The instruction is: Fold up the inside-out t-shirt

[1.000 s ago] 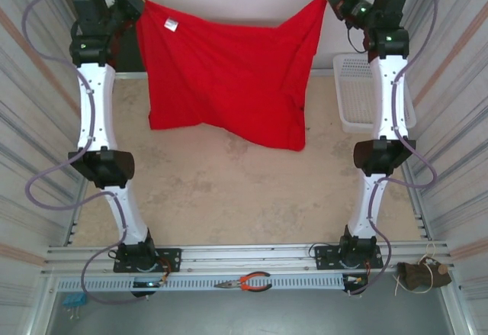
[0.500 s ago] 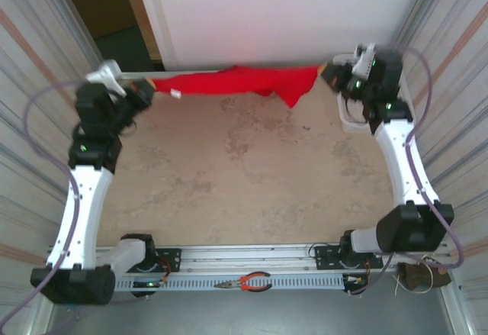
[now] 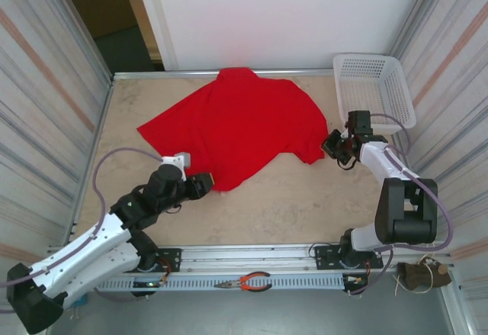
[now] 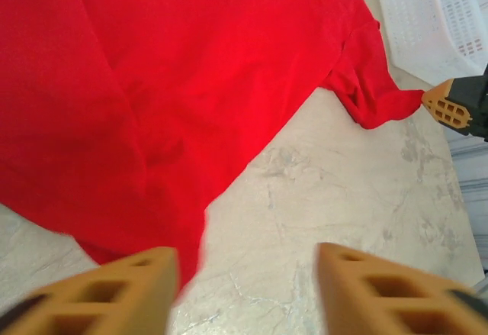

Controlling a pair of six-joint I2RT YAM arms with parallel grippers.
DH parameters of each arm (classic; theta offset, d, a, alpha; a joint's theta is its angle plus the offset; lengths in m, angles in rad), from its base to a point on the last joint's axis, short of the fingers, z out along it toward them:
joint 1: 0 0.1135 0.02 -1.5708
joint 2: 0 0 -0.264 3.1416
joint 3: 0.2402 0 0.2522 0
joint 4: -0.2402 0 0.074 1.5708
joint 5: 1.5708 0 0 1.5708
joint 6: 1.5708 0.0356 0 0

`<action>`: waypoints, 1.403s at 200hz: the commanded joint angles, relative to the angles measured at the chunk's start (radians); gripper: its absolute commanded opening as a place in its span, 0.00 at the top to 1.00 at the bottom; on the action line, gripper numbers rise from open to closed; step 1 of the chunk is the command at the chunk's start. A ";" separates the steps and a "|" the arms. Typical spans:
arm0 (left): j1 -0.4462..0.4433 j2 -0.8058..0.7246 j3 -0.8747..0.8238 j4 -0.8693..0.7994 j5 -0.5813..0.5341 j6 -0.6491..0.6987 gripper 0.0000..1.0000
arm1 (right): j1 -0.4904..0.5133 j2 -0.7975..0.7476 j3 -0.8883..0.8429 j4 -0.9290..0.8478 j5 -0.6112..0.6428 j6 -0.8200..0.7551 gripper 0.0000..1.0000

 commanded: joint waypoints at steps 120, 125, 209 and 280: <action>0.503 1.122 0.948 -0.094 0.221 0.441 0.01 | 0.294 0.112 0.188 0.065 0.052 0.079 0.38; 0.508 1.165 0.990 -0.116 0.218 0.450 0.01 | 0.300 0.143 0.205 0.071 0.050 0.081 0.38; 0.606 1.229 0.806 -0.087 0.189 0.333 0.02 | 0.289 0.452 0.360 0.041 0.100 0.097 0.39; 0.614 0.973 0.419 -0.065 0.220 0.119 0.02 | 0.212 0.603 0.527 -0.091 0.121 0.080 0.39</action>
